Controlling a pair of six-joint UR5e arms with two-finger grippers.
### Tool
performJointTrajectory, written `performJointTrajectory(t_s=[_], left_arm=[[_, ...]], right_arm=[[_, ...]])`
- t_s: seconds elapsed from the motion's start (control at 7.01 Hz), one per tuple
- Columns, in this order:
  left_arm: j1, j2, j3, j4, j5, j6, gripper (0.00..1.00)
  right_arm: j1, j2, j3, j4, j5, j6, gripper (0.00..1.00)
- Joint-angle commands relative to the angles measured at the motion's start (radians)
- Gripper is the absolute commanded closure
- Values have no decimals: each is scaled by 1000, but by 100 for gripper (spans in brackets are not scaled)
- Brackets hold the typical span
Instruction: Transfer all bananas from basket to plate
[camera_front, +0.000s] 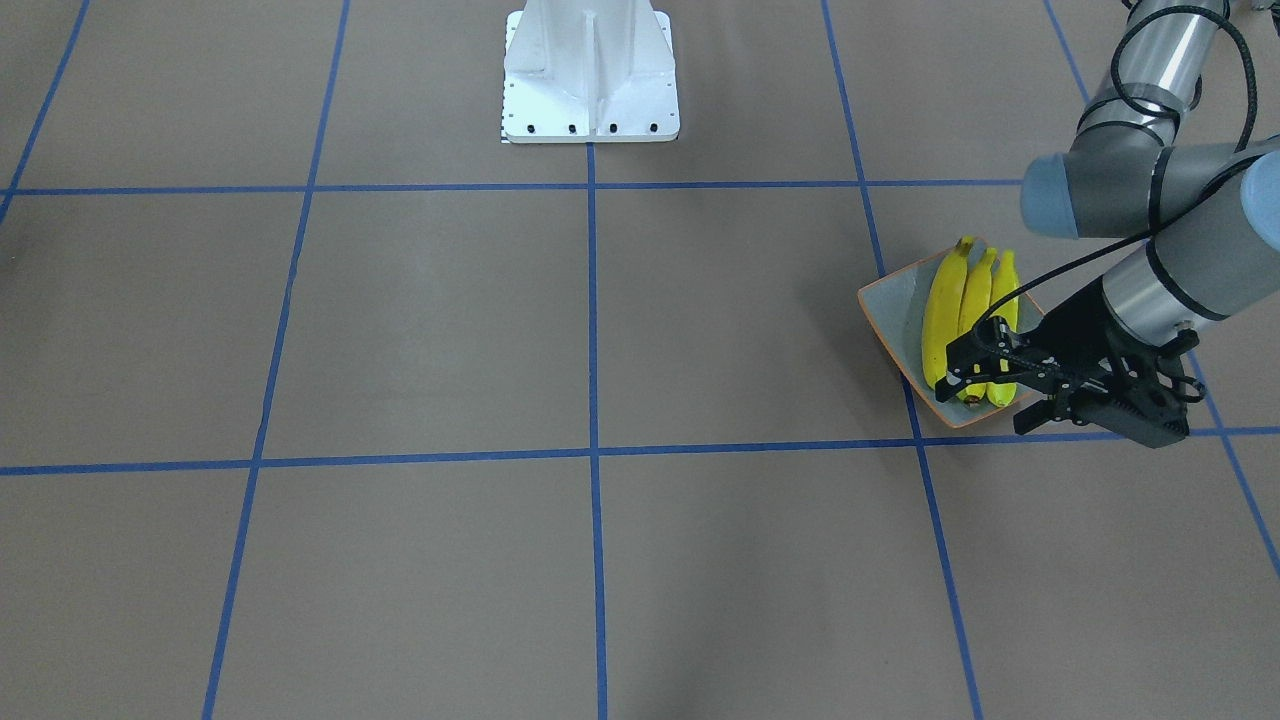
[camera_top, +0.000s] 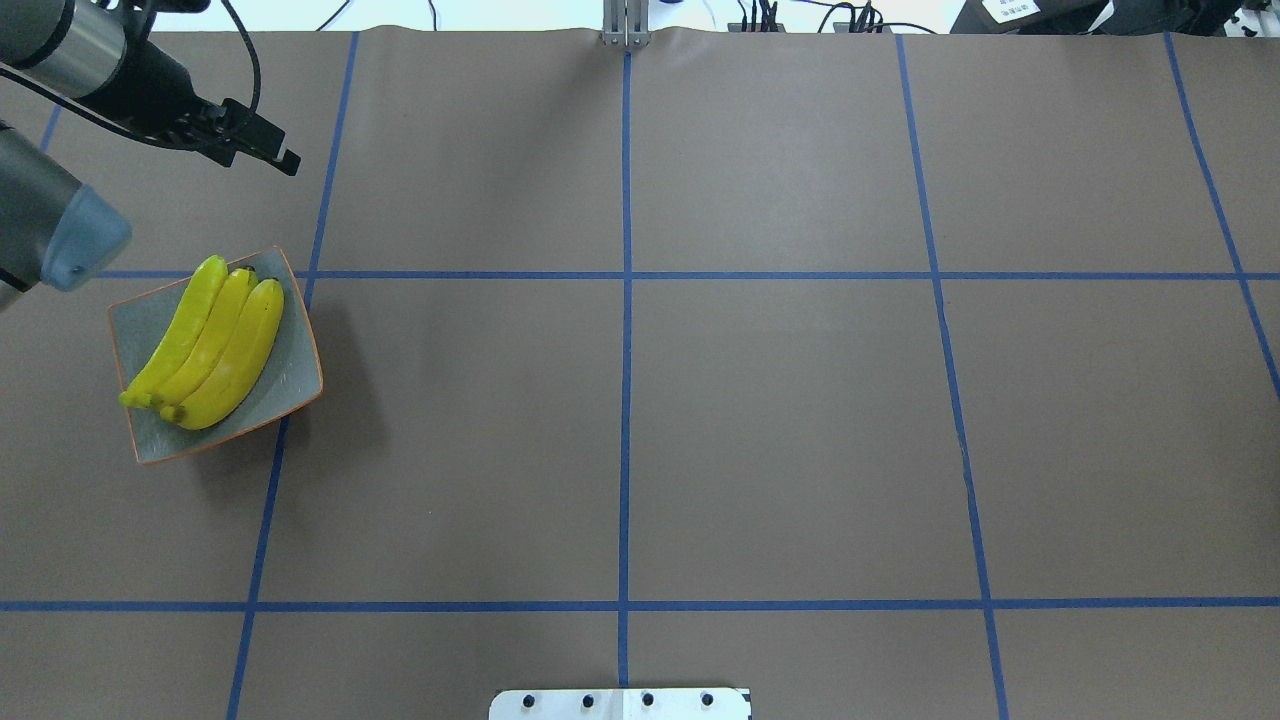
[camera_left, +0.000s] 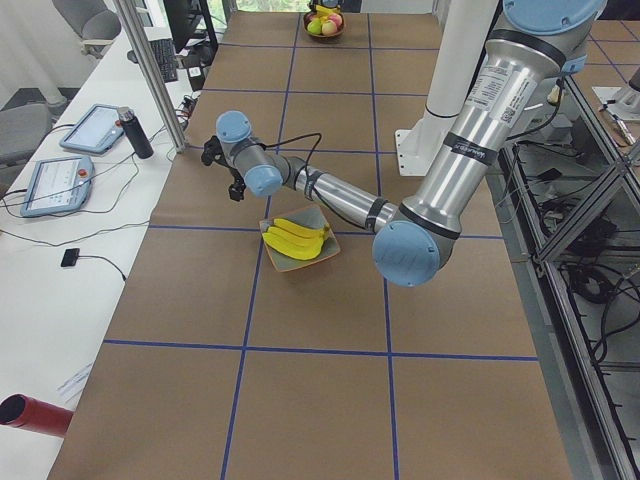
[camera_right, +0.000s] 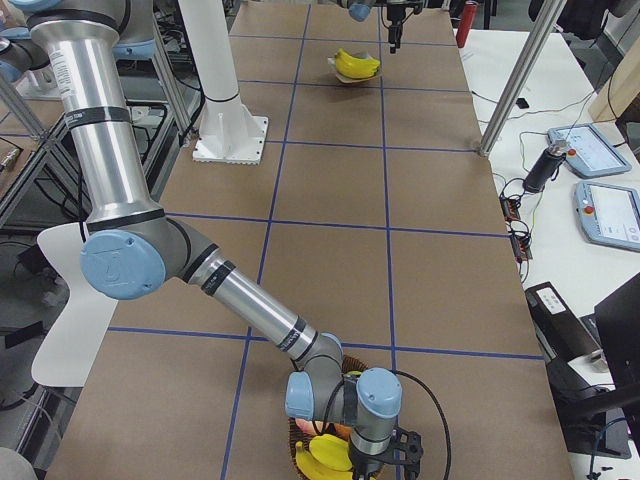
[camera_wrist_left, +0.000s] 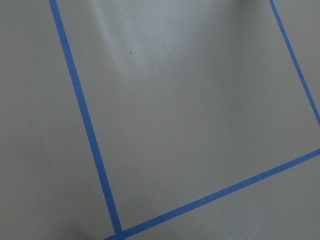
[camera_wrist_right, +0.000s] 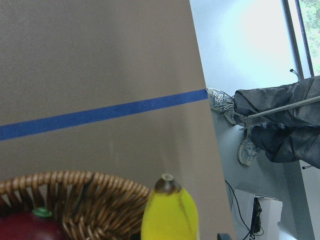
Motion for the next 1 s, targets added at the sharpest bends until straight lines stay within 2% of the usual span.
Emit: performJointTrajectory(t_s=[0.0, 0.29, 0.57, 0.86], left_arm=[[4, 1, -1, 0, 1, 1, 0], [6, 2, 3, 0, 1, 1, 0], [6, 8, 6, -3, 0, 3, 0], [6, 16, 9, -8, 0, 3, 0]], right_arm=[[-14, 6, 10, 5, -69, 0, 100], [-25, 18, 45, -3, -76, 0, 100], [-2, -41, 183, -50, -76, -47, 100], [90, -60, 352, -252, -72, -214, 100]])
